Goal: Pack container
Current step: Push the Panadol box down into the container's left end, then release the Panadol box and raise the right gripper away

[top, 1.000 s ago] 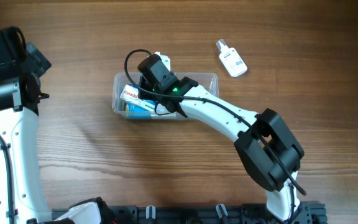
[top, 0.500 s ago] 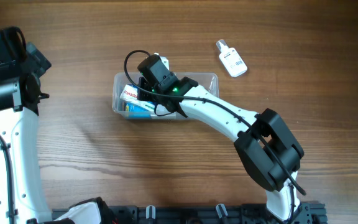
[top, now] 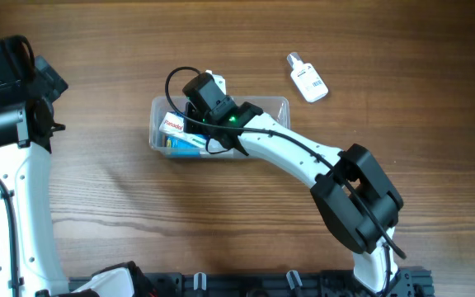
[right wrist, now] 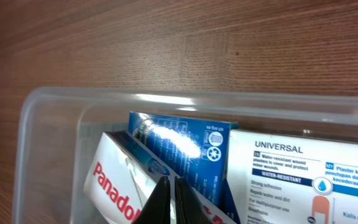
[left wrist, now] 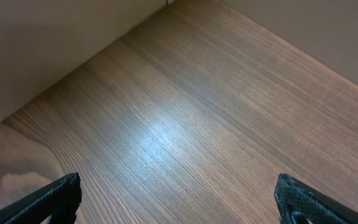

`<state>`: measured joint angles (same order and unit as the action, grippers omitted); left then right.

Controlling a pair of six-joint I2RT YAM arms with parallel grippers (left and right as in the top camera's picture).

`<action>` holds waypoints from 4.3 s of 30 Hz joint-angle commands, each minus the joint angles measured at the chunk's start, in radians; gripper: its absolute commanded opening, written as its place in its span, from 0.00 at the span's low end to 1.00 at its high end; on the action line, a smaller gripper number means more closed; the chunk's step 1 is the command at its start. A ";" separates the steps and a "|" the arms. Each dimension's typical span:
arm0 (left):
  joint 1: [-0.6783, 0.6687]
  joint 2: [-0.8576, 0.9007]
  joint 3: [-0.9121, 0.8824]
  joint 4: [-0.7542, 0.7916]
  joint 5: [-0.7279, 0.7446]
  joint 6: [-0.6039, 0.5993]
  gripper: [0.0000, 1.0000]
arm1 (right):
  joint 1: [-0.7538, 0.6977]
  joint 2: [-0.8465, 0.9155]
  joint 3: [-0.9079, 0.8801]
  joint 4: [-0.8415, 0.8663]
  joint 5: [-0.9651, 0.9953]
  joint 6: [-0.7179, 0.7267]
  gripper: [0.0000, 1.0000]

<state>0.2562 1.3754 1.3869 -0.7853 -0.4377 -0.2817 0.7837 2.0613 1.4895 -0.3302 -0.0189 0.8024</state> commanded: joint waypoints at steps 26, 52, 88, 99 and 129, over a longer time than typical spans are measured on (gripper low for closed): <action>0.005 -0.005 0.005 0.003 -0.013 0.016 1.00 | -0.032 0.041 0.044 -0.008 -0.291 -0.209 0.04; 0.005 -0.005 0.005 0.003 -0.013 0.016 1.00 | -0.049 0.093 0.053 0.027 -0.339 -0.206 0.04; 0.005 -0.005 0.005 0.003 -0.013 0.016 1.00 | -0.041 0.102 0.189 -0.212 -0.296 -0.355 0.04; 0.005 -0.005 0.005 0.003 -0.013 0.016 1.00 | -0.039 0.124 0.188 -0.218 -0.320 -0.360 0.04; 0.005 -0.005 0.005 0.003 -0.013 0.016 1.00 | -0.054 0.138 0.317 -0.315 -0.455 -0.537 0.05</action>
<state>0.2565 1.3754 1.3869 -0.7853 -0.4377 -0.2817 0.7490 2.1838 1.7058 -0.6483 -0.4568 0.2852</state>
